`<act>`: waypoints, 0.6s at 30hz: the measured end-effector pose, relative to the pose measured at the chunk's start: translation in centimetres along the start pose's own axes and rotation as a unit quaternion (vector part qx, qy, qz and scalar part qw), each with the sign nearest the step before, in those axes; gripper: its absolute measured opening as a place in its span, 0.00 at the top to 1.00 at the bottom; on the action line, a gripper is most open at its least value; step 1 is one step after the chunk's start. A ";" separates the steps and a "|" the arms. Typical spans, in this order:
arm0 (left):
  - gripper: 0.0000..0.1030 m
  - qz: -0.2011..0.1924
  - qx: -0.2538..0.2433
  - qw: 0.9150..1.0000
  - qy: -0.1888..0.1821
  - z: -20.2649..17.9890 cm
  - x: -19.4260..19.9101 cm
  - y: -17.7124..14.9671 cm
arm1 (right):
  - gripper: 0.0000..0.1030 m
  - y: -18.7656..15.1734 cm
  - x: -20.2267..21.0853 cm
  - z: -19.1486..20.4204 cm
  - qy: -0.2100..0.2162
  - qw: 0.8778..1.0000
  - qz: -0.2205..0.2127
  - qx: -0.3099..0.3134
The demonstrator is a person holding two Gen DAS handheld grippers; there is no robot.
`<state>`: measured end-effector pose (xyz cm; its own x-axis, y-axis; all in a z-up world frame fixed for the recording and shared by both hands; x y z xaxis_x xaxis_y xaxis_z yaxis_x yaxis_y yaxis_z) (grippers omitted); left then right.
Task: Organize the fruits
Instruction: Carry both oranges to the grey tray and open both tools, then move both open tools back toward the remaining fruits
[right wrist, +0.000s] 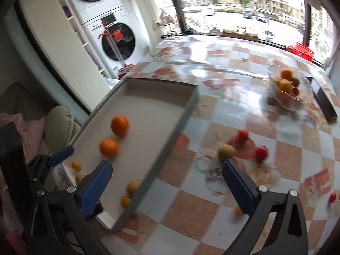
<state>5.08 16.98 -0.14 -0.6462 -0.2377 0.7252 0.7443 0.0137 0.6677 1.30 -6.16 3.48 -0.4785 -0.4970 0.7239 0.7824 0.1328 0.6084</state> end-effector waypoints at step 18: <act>0.18 -0.007 -0.033 0.999 0.005 -2.7 1.6 0.7 | 0.00 -2.0 2.2 -5.6 -0.014 0.998 0.000 -0.056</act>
<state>5.03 13.97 1.03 -0.6551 -0.2481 0.7137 0.7448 -0.0534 0.6651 0.90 -12.37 2.05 -0.4889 -0.4719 0.7337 0.8211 0.0350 0.5697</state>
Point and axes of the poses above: each gripper's, at about its wrist camera, not at the fingertips, and x roughly against the way its jaws point, z to its left, y to its top, the point moved 7 cm from there along -x, roughly the way its jaws point, and after that the axes turned 5 degrees about -z, right-handed, at the moved point
